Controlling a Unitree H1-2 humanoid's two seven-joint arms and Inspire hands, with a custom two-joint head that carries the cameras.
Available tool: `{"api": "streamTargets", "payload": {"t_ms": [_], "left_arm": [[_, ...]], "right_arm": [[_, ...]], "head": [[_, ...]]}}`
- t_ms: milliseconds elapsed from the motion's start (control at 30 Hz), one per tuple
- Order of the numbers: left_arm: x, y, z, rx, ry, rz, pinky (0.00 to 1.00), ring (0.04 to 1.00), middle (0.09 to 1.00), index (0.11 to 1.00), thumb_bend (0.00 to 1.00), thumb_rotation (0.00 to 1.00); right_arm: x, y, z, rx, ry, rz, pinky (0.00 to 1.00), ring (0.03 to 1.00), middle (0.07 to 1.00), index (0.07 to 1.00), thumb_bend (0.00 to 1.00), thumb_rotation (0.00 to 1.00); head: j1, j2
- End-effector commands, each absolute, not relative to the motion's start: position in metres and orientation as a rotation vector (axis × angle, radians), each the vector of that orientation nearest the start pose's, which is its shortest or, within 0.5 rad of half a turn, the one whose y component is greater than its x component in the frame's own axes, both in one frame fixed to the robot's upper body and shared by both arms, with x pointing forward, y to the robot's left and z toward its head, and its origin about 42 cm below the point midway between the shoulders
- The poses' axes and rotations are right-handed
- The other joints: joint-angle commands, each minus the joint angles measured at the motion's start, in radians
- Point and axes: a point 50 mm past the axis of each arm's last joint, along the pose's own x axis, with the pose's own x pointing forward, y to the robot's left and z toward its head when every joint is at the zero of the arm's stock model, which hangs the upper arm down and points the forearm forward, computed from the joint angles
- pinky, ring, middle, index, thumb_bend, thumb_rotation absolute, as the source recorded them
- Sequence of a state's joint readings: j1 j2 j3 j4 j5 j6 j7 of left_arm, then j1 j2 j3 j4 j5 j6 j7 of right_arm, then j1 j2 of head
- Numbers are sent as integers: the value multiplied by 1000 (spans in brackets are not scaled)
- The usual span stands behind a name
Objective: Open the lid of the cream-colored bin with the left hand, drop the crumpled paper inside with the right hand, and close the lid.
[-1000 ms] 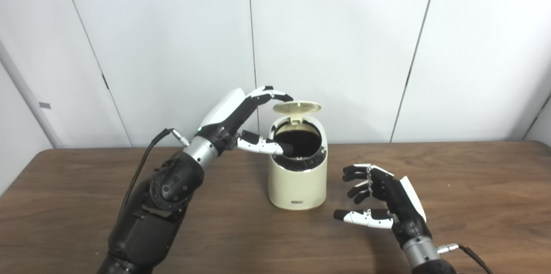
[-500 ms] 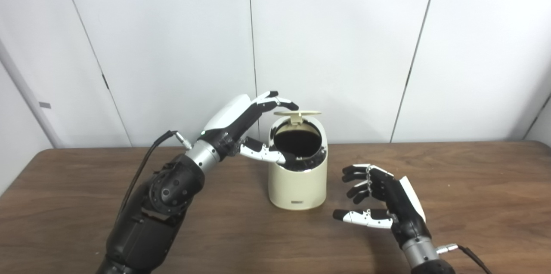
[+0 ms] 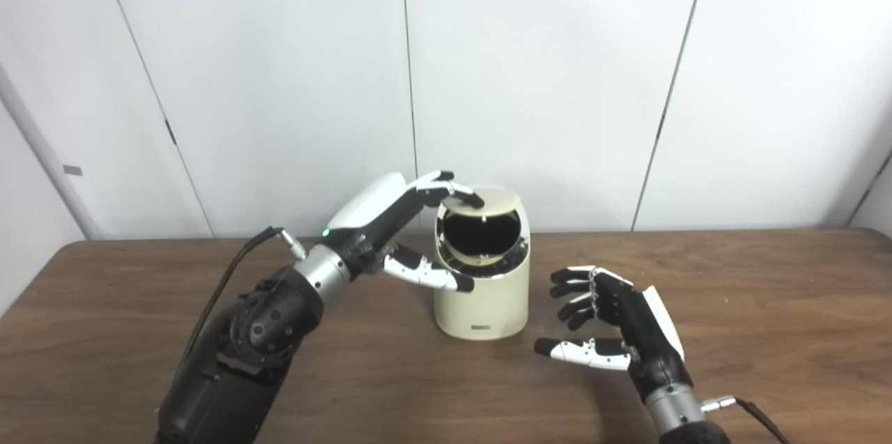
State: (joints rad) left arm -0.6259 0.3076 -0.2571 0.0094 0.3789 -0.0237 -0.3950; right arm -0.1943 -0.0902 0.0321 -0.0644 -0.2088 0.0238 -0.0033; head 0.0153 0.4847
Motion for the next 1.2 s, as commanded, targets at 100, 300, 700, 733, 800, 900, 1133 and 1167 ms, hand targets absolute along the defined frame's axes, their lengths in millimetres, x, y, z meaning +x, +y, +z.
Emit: {"api": "streamTargets", "payload": {"t_ms": [100,300,700,733,800,900,1133,1167], "left_arm": [[424,173,314,877,-604,-565,828,970,840,799,868,256],[424,173,309,927,-622,-567,785,962,825,793,886,294],[420,172,301,1121,-667,-549,819,974,824,828,872,265],[419,171,301,1150,-672,-545,838,975,821,828,870,272],[418,169,301,1183,-677,-541,912,982,817,829,868,259],[416,167,300,1215,-682,-536,975,989,813,828,870,232],[416,166,300,1276,-709,-510,989,980,805,818,874,231],[416,166,300,1282,-711,-507,992,981,806,818,871,238]], "right_arm": [[345,-213,195,-296,-341,37,444,509,622,621,705,0],[346,-213,195,-303,-346,45,431,507,632,623,687,0],[345,-210,196,-292,-347,52,453,499,621,624,690,0],[345,-210,196,-291,-348,53,446,497,625,624,689,0],[345,-209,196,-293,-349,51,438,490,627,624,692,0],[345,-209,196,-289,-352,51,446,486,628,624,695,0],[345,-208,197,-287,-350,57,448,485,614,622,687,0],[345,-208,197,-286,-350,58,442,481,617,622,689,0]], "head": [[3,4],[4,7],[2,12],[2,13],[1,13],[-1,15],[-2,18],[-3,18]]}}
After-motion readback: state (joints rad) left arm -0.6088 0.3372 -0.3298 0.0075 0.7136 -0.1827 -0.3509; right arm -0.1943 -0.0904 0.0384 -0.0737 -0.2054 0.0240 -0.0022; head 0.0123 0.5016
